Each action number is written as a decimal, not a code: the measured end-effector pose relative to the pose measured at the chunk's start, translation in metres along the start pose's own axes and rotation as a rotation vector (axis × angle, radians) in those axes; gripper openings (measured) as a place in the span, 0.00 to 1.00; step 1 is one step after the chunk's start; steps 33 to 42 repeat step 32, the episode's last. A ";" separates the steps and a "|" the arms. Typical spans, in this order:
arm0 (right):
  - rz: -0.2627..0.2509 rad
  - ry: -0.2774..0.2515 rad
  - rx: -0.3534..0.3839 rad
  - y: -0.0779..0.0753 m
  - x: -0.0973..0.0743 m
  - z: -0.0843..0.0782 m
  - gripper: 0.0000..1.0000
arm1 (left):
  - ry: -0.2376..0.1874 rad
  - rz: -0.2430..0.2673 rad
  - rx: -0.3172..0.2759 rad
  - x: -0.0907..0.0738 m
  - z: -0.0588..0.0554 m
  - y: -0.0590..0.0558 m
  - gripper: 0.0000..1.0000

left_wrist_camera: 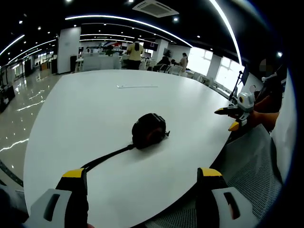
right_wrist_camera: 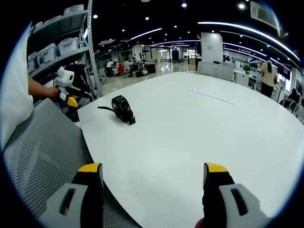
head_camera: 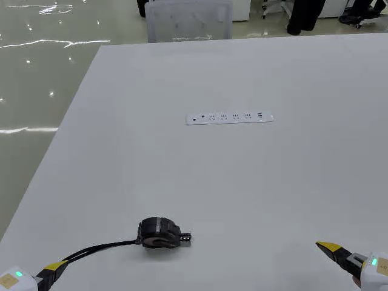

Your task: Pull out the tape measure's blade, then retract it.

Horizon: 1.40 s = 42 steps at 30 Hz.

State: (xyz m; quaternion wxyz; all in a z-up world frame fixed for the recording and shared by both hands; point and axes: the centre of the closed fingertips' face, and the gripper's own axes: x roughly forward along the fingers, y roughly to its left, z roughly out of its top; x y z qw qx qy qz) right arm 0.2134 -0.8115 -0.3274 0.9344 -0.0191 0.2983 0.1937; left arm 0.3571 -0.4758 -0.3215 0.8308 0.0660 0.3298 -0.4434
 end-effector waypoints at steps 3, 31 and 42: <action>0.000 -0.001 0.000 0.000 0.000 0.000 0.88 | 0.000 0.000 0.001 0.000 0.000 0.000 0.92; -0.004 0.005 -0.006 -0.002 -0.002 -0.001 0.88 | -0.003 -0.007 0.002 0.000 0.003 -0.002 0.92; -0.003 0.003 -0.005 -0.002 -0.002 -0.001 0.88 | -0.003 -0.007 0.001 0.001 0.003 -0.002 0.92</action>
